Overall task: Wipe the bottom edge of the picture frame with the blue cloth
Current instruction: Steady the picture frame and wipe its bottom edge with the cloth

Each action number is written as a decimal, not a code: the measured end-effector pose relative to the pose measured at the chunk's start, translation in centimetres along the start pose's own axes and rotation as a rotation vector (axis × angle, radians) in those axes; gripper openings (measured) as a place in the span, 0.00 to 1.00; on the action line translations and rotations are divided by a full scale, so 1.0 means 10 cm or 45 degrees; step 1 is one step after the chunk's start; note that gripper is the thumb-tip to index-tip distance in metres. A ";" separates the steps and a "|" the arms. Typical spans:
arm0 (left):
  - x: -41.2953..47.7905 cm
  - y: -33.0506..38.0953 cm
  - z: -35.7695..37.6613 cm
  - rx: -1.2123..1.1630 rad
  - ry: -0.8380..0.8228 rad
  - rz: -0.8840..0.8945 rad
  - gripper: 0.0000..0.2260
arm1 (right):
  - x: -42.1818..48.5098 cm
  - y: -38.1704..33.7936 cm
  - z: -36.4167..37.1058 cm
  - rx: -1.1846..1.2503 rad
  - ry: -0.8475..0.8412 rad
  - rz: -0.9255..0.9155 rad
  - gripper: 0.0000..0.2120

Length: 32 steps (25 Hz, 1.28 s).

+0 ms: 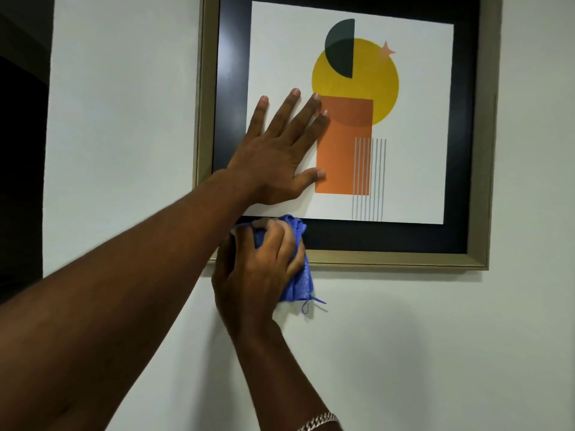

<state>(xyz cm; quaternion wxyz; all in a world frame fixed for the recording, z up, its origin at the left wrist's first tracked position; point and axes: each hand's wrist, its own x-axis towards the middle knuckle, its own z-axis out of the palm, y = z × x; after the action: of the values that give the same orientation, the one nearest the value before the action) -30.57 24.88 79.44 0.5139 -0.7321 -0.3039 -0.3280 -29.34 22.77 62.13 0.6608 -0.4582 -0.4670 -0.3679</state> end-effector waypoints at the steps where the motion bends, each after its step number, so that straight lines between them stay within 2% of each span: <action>1: -0.01 0.01 0.00 -0.006 0.007 -0.004 0.38 | 0.02 0.11 -0.03 0.008 -0.015 -0.044 0.06; 3: -0.06 0.04 0.01 -0.013 0.019 -0.025 0.37 | 0.09 0.39 -0.11 0.046 0.000 -0.093 0.04; 7: -0.20 0.11 0.02 -0.017 0.015 -0.085 0.34 | 0.33 1.08 -0.38 0.056 0.089 -0.064 0.07; 11: -0.26 0.16 -0.01 -0.011 -0.031 -0.100 0.34 | 0.58 1.71 -0.66 0.031 0.250 0.225 0.10; 15: -0.23 0.20 -0.04 -0.030 -0.109 -0.129 0.35 | 0.67 1.56 -0.61 -0.023 0.420 0.501 0.09; 17: -0.20 0.22 -0.03 -0.061 -0.153 -0.153 0.35 | 0.59 1.12 -0.47 -0.016 0.328 0.534 0.07; 19: -0.14 0.23 -0.04 -0.125 -0.207 -0.184 0.36 | 0.40 0.60 -0.28 -0.060 0.104 0.415 0.08; 22: -0.10 0.18 -0.10 -0.199 -0.305 -0.199 0.40 | 0.08 0.10 -0.09 -0.197 -0.203 0.022 0.13; 26: -0.12 0.18 -0.14 -0.180 -0.345 -0.211 0.40 | 0.08 0.45 -0.17 -0.080 -0.207 -0.271 0.08; 29: -0.13 0.20 -0.14 -0.169 -0.345 -0.222 0.40 | 0.24 0.95 -0.34 -0.035 -0.128 -0.283 0.10; 32: -0.16 0.32 -0.14 -0.179 -0.349 -0.292 0.38 | 0.45 1.41 -0.60 -0.027 -0.149 -0.221 0.10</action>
<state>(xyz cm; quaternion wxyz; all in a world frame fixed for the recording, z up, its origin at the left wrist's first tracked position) -29.27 22.44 76.80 0.3746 -0.7645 -0.4288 -0.3020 -13.40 21.17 61.87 0.5931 -0.4439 -0.5388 -0.4011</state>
